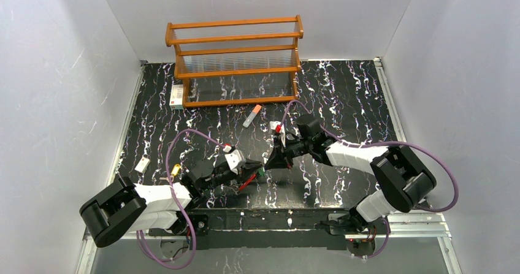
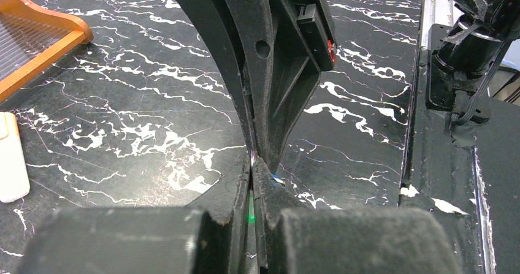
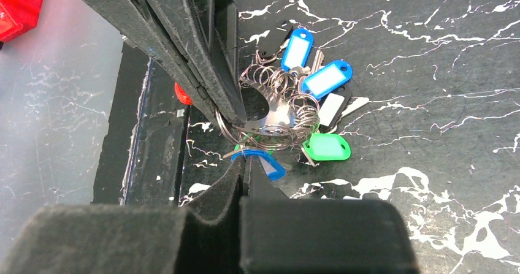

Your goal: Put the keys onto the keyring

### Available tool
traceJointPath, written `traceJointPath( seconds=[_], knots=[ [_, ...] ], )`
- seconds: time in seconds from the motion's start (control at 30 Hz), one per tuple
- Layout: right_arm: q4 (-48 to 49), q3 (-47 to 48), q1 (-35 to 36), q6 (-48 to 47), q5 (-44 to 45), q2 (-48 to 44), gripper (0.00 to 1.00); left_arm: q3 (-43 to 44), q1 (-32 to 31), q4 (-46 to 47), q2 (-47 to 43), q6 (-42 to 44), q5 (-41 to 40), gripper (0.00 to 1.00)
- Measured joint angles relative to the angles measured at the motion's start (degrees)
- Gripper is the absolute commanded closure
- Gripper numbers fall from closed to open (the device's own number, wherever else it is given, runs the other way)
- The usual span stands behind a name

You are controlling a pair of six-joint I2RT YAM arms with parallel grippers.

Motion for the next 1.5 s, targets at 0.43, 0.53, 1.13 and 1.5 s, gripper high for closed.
traceJointPath(
  seconds=[0.43,0.53,1.13,1.5],
  knots=[
    [-0.74,3.34,0.52,0.59,-1.95,5.22,0.99,0.00,0.00,-0.44,0.02,0.00,0.02,1.00],
    [-1.07,3.93,0.74,0.59,-1.84,5.64,0.91,0.00,0.00,-0.42,0.02,0.00,0.00,1.00],
    [0.42,-6.01,0.04,0.02,19.54,-10.97,0.08,-0.39,0.00,-1.90,-1.31,3.28,-0.96,0.99],
    [5.55,-11.02,-1.11,10.14,36.20,-16.98,0.01,6.40,0.00,-4.76,6.93,5.33,4.00,0.54]
  ],
)
